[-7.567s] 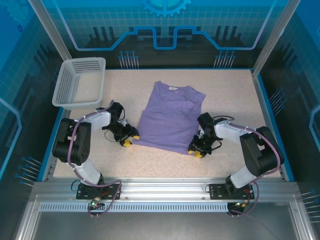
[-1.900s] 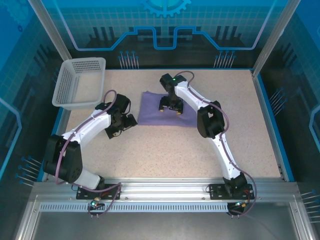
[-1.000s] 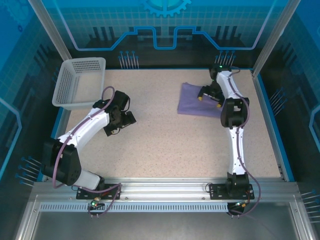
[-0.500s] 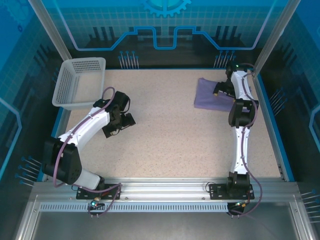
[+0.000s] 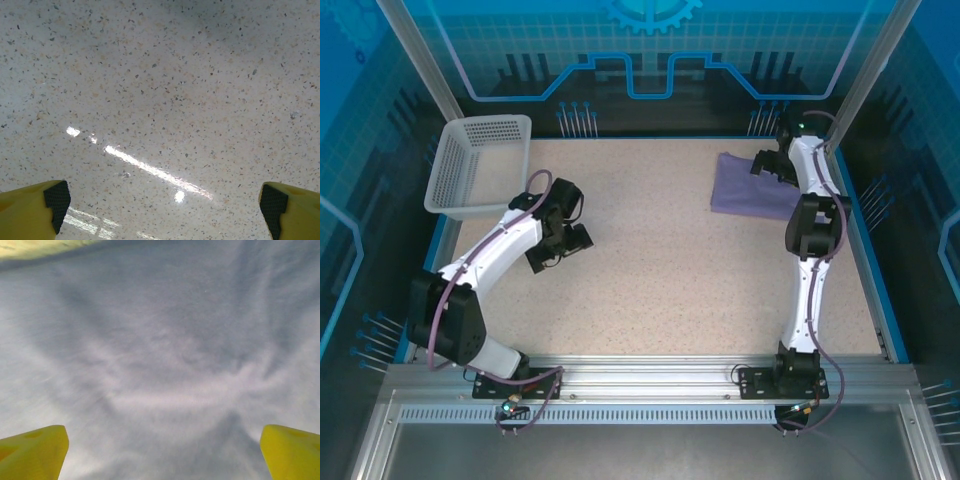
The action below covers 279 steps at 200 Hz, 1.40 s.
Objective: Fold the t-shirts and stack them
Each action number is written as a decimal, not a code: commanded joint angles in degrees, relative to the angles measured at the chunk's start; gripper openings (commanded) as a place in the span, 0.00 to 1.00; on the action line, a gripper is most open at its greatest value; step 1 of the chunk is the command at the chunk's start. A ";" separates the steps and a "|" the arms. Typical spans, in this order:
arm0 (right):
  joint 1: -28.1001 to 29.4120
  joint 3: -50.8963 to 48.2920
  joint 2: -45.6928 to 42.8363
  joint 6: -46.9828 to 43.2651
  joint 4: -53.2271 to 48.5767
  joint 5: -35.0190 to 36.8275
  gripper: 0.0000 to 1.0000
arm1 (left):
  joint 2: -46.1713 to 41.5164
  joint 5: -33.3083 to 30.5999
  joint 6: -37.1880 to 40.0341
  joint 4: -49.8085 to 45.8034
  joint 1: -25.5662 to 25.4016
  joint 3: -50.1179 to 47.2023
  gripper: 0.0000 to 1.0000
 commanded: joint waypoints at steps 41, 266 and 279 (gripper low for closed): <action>0.60 -23.89 -10.13 1.72 9.26 -2.99 0.97 | 3.16 1.19 0.94 -1.28 -0.53 3.48 0.99; -2.15 3.16 8.33 -0.04 -2.42 9.10 1.00 | 4.45 3.10 1.05 -1.49 -1.74 4.97 0.99; -1.86 1.13 6.18 0.41 -1.45 8.66 1.00 | 4.34 3.18 1.10 -1.42 -1.84 5.65 0.99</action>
